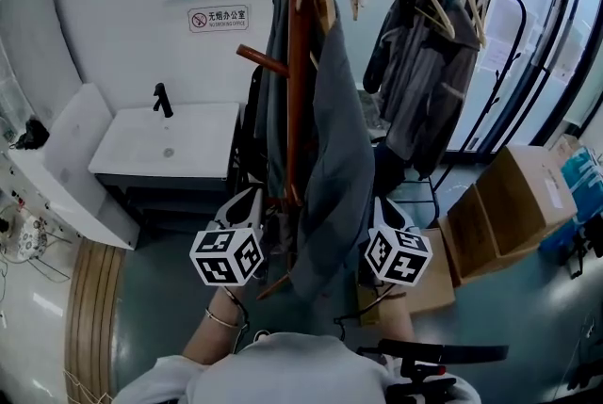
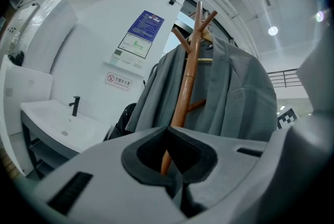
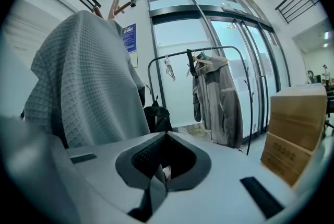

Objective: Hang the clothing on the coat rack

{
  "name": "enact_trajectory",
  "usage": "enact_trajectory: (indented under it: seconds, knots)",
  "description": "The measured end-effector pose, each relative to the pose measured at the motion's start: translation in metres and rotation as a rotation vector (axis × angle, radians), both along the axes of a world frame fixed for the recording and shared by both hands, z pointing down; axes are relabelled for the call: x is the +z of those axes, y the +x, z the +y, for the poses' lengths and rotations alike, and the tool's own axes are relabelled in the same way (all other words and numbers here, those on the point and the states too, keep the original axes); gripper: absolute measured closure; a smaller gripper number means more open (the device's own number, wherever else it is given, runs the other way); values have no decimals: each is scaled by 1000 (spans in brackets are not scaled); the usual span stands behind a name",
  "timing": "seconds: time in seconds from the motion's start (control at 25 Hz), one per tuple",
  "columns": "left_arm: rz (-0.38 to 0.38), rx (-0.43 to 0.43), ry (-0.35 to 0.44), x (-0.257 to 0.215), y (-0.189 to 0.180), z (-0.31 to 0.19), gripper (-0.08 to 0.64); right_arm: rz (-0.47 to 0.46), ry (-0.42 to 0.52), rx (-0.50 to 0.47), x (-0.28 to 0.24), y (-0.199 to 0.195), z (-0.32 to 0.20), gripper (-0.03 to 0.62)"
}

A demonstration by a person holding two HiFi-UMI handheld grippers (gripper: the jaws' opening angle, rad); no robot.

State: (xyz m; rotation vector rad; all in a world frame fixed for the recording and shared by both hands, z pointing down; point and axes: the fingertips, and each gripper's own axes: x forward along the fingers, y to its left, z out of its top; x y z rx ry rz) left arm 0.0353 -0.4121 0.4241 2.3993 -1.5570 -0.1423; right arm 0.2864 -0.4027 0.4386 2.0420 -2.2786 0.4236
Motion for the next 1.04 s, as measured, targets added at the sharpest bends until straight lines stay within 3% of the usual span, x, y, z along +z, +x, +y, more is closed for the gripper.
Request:
enact_trajectory:
  seconds: [1.04]
  knots:
    - [23,32,-20,8,3,0,552,2,-17,55,3,14,14,569]
